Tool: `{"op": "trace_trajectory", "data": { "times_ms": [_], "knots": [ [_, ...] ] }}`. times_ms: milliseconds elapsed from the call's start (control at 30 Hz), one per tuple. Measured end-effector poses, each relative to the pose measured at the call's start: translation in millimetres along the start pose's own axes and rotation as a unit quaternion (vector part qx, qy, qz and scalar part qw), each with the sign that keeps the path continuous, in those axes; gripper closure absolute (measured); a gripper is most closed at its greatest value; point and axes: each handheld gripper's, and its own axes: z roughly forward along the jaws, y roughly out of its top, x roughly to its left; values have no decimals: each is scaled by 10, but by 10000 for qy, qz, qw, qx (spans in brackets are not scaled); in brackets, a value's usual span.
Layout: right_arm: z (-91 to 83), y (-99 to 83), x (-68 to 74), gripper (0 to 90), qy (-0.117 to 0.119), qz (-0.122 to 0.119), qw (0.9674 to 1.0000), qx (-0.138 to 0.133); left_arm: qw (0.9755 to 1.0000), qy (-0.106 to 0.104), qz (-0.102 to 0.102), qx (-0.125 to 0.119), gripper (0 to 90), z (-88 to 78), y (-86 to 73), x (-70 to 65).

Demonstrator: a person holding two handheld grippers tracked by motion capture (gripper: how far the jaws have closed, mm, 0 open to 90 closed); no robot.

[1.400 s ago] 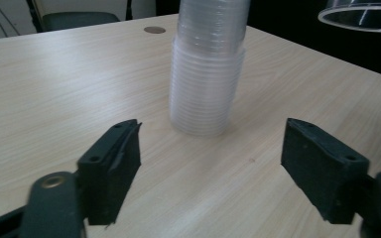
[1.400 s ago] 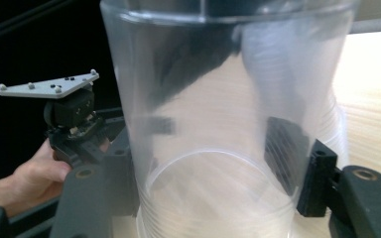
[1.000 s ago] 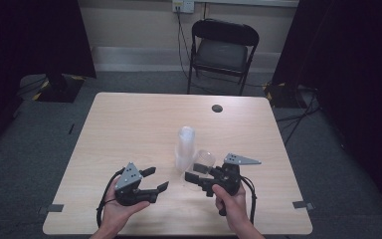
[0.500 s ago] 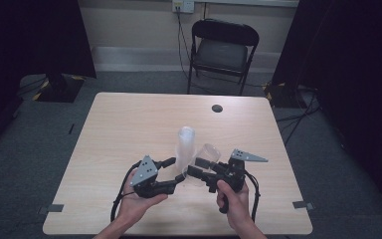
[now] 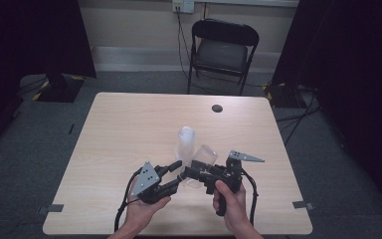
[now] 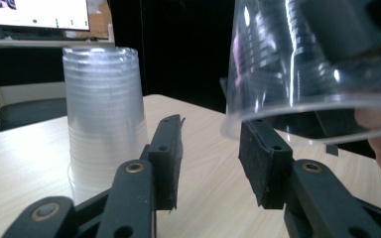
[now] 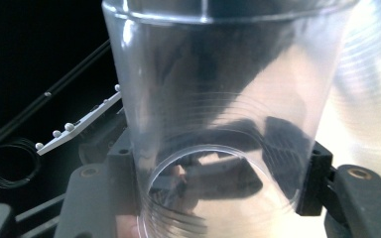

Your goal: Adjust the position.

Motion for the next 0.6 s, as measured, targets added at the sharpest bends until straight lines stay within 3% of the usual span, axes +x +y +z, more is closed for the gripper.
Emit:
{"op": "trace_trajectory", "data": {
  "times_ms": [100, 300, 400, 600],
  "knots": [
    [13, -26, -17, 381, -11, 138, 9999, -14, 10000, -25, -80, -53, 611, 7, -7, -4],
    [38, -62, -11, 381, -43, 238, 9997, -73, 9999, -11, 11, -120, 648, 35, -20, -34],
    [47, -80, -1, 381, -239, 268, 9993, -44, 9999, 7, 39, -148, 652, 42, -29, -47],
    [90, -133, 0, 380, -189, 496, 9986, -26, 9998, -43, 68, -202, 668, 43, -29, -59]
  ]
}}
